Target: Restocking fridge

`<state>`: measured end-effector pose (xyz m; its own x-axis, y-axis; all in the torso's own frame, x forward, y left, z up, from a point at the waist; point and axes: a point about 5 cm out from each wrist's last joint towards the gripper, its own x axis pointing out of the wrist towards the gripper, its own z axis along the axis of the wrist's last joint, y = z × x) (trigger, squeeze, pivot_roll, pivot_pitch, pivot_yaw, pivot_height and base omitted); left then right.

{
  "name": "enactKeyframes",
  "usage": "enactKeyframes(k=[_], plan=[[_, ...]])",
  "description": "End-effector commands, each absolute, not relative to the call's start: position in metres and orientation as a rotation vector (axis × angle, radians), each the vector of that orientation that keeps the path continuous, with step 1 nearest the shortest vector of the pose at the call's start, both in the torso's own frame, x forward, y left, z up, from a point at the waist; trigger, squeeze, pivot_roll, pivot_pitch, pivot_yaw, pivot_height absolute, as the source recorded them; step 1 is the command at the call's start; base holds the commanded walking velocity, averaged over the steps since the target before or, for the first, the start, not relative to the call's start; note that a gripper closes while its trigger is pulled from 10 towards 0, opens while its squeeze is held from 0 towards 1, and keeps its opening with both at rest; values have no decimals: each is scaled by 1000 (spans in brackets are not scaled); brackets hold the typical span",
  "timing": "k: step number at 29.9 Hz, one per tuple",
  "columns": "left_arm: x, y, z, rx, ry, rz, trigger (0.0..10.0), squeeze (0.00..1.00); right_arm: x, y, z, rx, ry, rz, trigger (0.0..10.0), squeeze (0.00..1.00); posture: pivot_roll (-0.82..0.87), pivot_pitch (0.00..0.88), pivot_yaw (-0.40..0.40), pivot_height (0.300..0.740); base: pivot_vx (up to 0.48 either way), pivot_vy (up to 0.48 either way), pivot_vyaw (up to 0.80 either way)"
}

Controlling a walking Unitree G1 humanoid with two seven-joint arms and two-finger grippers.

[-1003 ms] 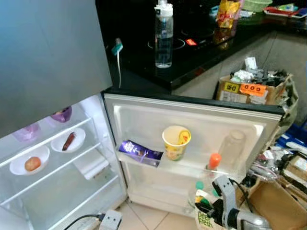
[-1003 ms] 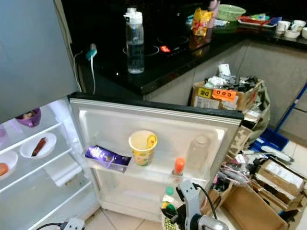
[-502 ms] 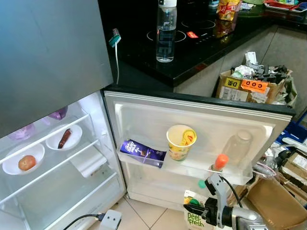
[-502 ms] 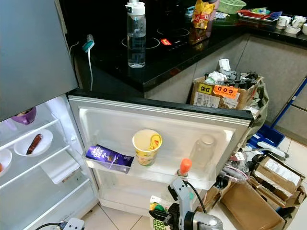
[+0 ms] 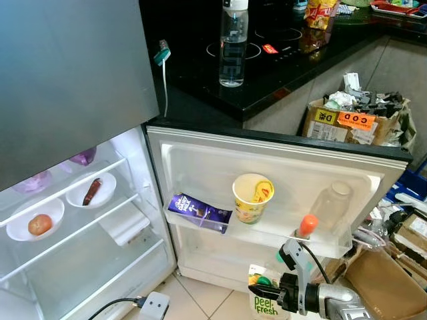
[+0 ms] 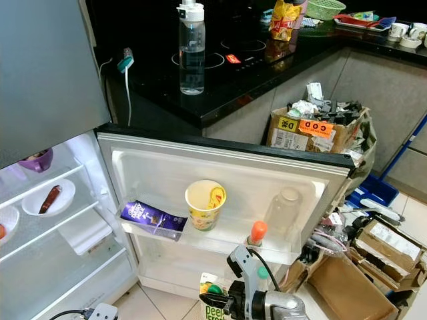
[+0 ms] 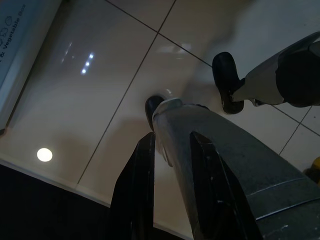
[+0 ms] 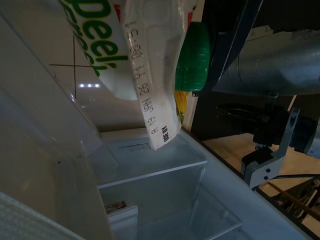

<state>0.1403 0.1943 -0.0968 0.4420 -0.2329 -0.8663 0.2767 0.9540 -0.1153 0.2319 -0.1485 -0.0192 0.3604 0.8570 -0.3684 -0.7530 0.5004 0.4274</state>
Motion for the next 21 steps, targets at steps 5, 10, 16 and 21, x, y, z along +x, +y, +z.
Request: enactKeyframes(k=[5, 10, 16, 21], plan=[[138, 191, -98, 61, 1079, -332, 10000, 0, 231, -150, -19, 217, 598, 1047, 10000, 0, -69, 0, -24, 740, -157, 0, 0], [138, 191, -98, 63, 1079, -333, 10000, 0, 231, -151, -19, 217, 600, 1039, 10000, 0, -67, 0, -22, 740, -313, 0, 0], [138, 191, -98, 67, 1080, -332, 10000, 0, 232, -151, -19, 206, 593, 1018, 10000, 0, -68, 0, -22, 740, -312, 0, 0], [138, 192, -98, 67, 1079, -323, 10000, 0, 233, -152, -18, 198, 592, 1002, 10000, 0, -69, 0, -23, 740, -123, 0, 0]])
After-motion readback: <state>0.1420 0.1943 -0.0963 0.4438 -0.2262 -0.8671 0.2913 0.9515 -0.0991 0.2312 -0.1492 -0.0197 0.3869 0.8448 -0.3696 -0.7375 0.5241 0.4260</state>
